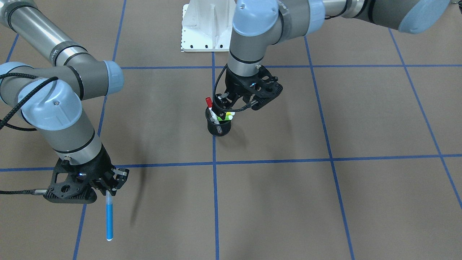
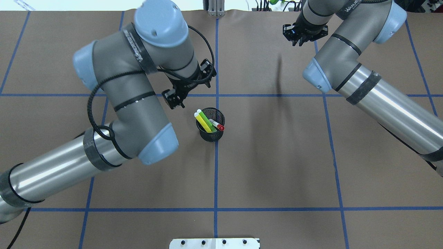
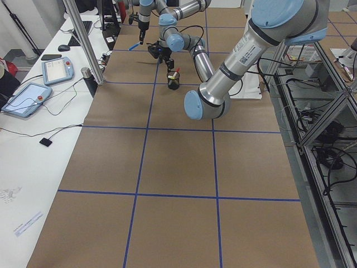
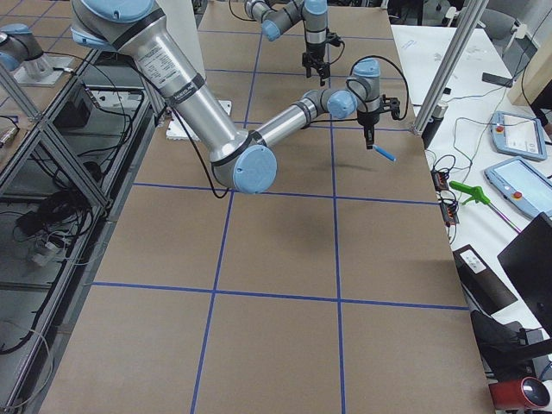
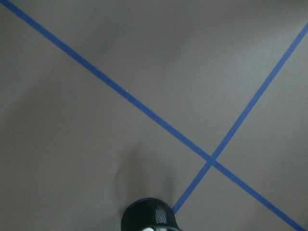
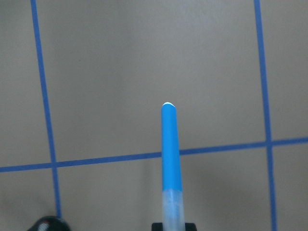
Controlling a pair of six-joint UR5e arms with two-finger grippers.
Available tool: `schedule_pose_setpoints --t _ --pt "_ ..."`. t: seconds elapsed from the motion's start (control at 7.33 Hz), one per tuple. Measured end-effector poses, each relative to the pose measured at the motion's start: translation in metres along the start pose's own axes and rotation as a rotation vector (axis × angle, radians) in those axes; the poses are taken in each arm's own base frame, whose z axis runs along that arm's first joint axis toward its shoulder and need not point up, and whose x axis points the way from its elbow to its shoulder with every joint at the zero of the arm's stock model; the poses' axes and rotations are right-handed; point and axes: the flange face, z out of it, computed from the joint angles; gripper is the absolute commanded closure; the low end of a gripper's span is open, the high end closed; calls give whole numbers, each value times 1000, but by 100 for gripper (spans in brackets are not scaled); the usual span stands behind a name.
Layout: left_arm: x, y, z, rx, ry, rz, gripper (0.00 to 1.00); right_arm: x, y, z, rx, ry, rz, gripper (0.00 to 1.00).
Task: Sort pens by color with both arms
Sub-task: 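Place the blue marker beyond the cup while the left gripper reaches over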
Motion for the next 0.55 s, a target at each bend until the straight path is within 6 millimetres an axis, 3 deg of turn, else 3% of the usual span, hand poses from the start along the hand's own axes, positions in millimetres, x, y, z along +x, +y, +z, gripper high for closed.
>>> schedule_pose_setpoints --t 0.27,0.55 --pt "-7 60 30 22 -20 5 9 -17 25 20 -3 9 82 84" --pt "-12 93 43 43 -22 4 20 -32 56 40 21 -27 39 79"
